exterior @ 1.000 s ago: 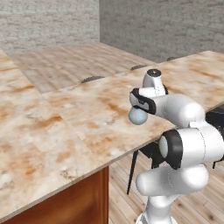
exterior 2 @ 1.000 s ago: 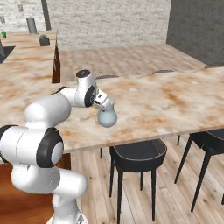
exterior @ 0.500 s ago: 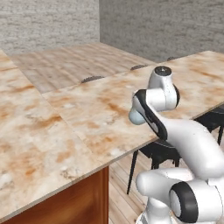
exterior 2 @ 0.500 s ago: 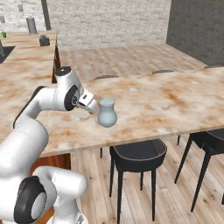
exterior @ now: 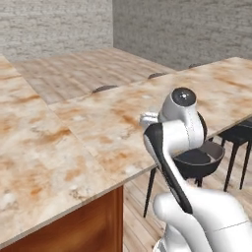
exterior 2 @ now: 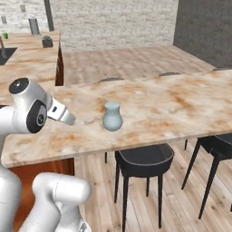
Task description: Place the pitcher and cup on the dining counter for serving.
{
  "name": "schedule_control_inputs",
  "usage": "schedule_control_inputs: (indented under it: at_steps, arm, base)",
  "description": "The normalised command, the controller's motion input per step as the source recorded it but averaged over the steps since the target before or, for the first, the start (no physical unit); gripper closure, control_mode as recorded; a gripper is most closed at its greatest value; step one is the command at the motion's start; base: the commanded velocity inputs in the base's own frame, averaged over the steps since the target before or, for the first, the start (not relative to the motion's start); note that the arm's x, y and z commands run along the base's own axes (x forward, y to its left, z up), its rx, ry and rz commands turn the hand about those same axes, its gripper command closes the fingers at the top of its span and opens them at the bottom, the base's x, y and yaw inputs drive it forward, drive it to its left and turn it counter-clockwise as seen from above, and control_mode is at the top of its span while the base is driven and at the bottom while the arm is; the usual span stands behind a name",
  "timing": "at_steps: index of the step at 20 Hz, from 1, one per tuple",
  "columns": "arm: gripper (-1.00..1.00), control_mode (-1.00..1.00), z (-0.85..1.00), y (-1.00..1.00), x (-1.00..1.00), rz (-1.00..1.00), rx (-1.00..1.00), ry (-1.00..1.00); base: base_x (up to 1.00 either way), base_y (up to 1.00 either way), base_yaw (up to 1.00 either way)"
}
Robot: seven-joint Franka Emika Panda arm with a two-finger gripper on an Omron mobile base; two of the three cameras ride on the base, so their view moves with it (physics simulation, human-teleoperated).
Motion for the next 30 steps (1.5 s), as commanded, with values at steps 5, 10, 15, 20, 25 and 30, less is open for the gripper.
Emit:
schedule_control_inputs:
  at_steps: [5,10,15,20,25,30]
  arm:
    - [-1.00,1.00,0.00,0.00,0.00,0.00,0.00,0.00]
    - [-1.00,1.00,0.00,0.00,0.00,0.00,0.00,0.00]
    - [-1.00,1.00,0.00,0.00,0.00,0.00,0.00,0.00]
    - [-1.00,1.00,0.00,0.00,0.00,0.00,0.00,0.00]
    - [-1.00,1.00,0.00,0.00,0.00,0.00,0.00,0.00]
    - [-1.00,1.00,0.00,0.00,0.00,0.00,0.00,0.00]
  base:
    - [-1.00,0.85,0.26]
    - [-1.00,1.00,0.38]
    - [-0.96,1.00,0.37]
    - [-0.71,1.00,0.36]
    - [-0.16,1.00,0.27]
    - [0.05,1.00,0.17]
